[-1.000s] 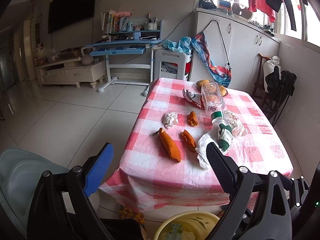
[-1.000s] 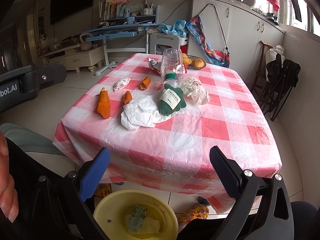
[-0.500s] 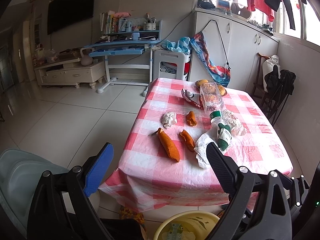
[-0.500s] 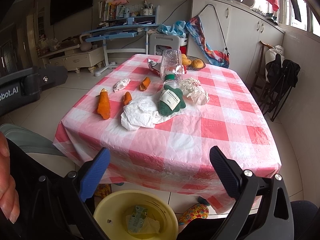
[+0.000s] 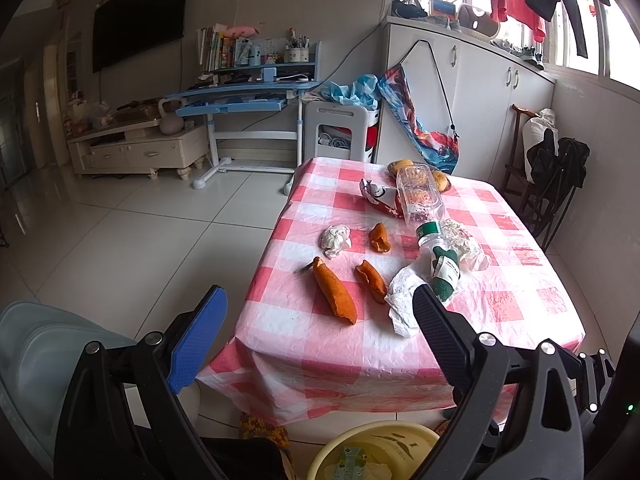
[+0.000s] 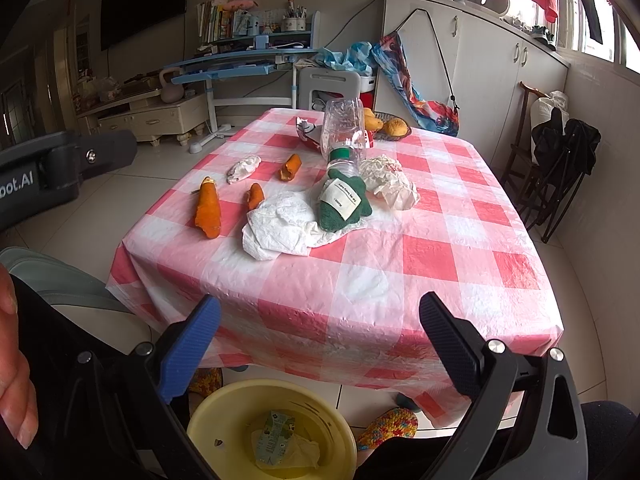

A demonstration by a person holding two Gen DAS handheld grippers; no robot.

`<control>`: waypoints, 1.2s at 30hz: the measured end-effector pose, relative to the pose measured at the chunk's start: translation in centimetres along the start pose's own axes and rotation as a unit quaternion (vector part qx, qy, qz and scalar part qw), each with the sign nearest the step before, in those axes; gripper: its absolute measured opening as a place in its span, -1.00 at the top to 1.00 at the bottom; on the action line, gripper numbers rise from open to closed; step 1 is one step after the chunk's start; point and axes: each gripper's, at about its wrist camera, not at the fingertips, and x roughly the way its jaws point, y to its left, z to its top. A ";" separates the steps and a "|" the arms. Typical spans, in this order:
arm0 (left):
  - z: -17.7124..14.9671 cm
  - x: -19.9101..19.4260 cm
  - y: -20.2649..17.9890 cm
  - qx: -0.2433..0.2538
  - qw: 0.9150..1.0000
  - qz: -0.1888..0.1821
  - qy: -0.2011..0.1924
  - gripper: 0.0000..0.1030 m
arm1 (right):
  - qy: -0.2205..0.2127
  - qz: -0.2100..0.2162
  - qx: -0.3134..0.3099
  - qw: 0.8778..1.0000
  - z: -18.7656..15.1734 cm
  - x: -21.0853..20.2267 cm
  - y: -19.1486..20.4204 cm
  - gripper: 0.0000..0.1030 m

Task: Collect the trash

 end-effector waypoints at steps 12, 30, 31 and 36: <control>0.3 -0.4 -0.1 0.008 1.000 -0.004 -0.004 -0.78 | 0.001 0.000 0.001 1.000 -0.1 0.1 0.0 -0.85; 0.3 -0.6 -0.6 0.024 1.000 -0.007 -0.003 -0.80 | 0.001 0.000 0.001 1.000 -0.1 0.1 0.0 -0.85; 0.3 -0.5 -0.6 0.024 1.000 -0.006 -0.002 -0.80 | 0.001 0.000 0.001 1.000 -0.1 0.1 0.0 -0.85; 0.1 -0.2 -0.5 0.026 1.000 -0.006 0.001 -0.80 | 0.001 0.000 0.001 1.000 -0.1 0.1 0.0 -0.85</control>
